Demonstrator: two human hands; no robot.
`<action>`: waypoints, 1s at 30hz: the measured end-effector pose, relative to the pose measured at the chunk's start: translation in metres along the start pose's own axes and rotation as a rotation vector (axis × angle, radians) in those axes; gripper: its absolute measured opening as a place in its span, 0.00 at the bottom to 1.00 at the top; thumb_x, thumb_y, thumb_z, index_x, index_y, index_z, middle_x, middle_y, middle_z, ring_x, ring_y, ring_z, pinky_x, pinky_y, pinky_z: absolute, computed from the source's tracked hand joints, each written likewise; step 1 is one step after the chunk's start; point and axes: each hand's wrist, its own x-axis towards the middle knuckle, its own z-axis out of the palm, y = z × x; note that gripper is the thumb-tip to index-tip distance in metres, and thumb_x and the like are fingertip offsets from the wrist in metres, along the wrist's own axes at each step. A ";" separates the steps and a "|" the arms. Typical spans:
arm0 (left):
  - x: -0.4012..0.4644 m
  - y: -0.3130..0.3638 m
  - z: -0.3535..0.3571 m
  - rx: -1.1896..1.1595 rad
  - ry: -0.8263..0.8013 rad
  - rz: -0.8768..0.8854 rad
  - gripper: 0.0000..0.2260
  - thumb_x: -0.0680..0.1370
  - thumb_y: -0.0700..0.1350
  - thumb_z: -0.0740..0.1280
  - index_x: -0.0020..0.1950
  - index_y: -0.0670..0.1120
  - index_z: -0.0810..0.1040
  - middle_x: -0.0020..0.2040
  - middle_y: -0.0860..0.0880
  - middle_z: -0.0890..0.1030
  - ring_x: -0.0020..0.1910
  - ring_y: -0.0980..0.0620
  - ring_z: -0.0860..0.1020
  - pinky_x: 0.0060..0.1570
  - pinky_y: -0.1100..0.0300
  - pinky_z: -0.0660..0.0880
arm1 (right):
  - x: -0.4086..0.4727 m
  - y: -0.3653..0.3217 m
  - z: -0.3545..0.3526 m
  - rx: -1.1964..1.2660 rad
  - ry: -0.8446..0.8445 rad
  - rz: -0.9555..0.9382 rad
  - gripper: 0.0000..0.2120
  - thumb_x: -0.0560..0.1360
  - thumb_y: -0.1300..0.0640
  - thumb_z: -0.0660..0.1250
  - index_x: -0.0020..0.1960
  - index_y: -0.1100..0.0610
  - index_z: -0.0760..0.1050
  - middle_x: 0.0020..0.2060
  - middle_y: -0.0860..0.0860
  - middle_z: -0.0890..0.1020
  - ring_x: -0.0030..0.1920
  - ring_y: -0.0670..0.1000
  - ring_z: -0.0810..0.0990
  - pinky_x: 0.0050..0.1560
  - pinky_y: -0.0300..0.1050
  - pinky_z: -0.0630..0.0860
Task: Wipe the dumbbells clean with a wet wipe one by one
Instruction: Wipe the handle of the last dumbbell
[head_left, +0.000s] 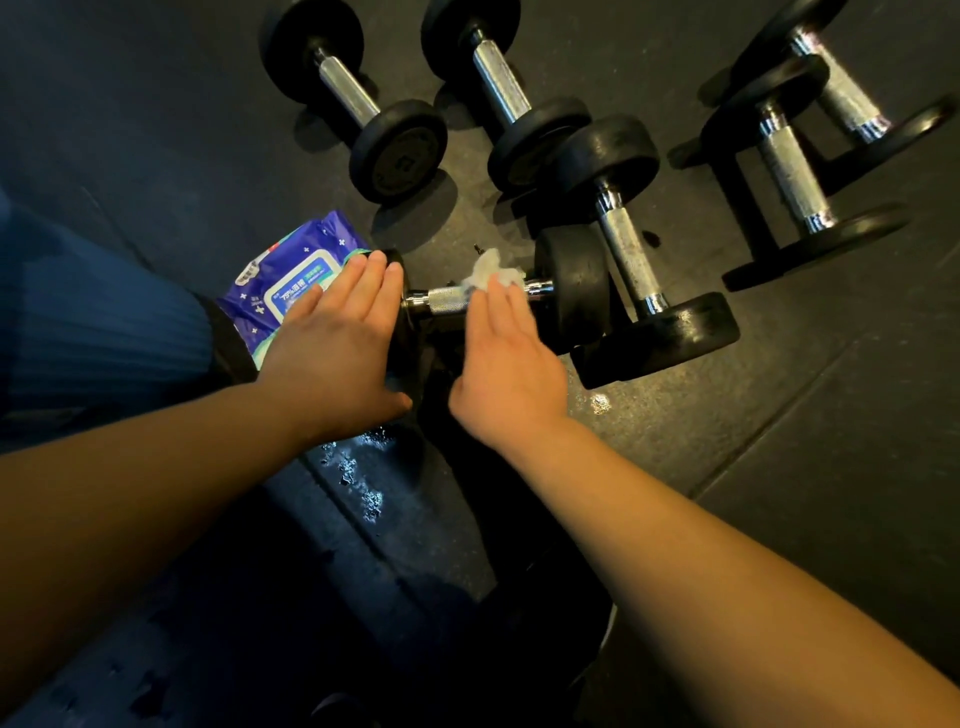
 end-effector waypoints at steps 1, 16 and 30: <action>0.001 0.000 0.001 -0.005 0.001 -0.006 0.59 0.63 0.65 0.75 0.81 0.45 0.43 0.81 0.44 0.48 0.80 0.47 0.47 0.76 0.44 0.56 | 0.001 0.003 -0.001 0.013 0.025 0.035 0.44 0.70 0.53 0.69 0.79 0.59 0.52 0.80 0.55 0.51 0.81 0.53 0.43 0.71 0.49 0.69; -0.007 0.003 0.003 0.003 0.009 0.000 0.58 0.63 0.66 0.74 0.81 0.45 0.45 0.81 0.44 0.49 0.80 0.47 0.48 0.75 0.43 0.59 | -0.009 -0.002 0.003 0.002 0.021 0.082 0.45 0.71 0.54 0.68 0.80 0.61 0.48 0.81 0.56 0.47 0.81 0.56 0.42 0.70 0.49 0.68; -0.005 0.000 0.004 -0.080 0.012 -0.062 0.58 0.63 0.65 0.75 0.80 0.43 0.46 0.81 0.42 0.52 0.79 0.45 0.52 0.75 0.44 0.59 | -0.015 -0.010 0.007 -0.032 -0.037 -0.026 0.44 0.69 0.51 0.70 0.78 0.61 0.53 0.81 0.56 0.49 0.81 0.55 0.42 0.70 0.49 0.69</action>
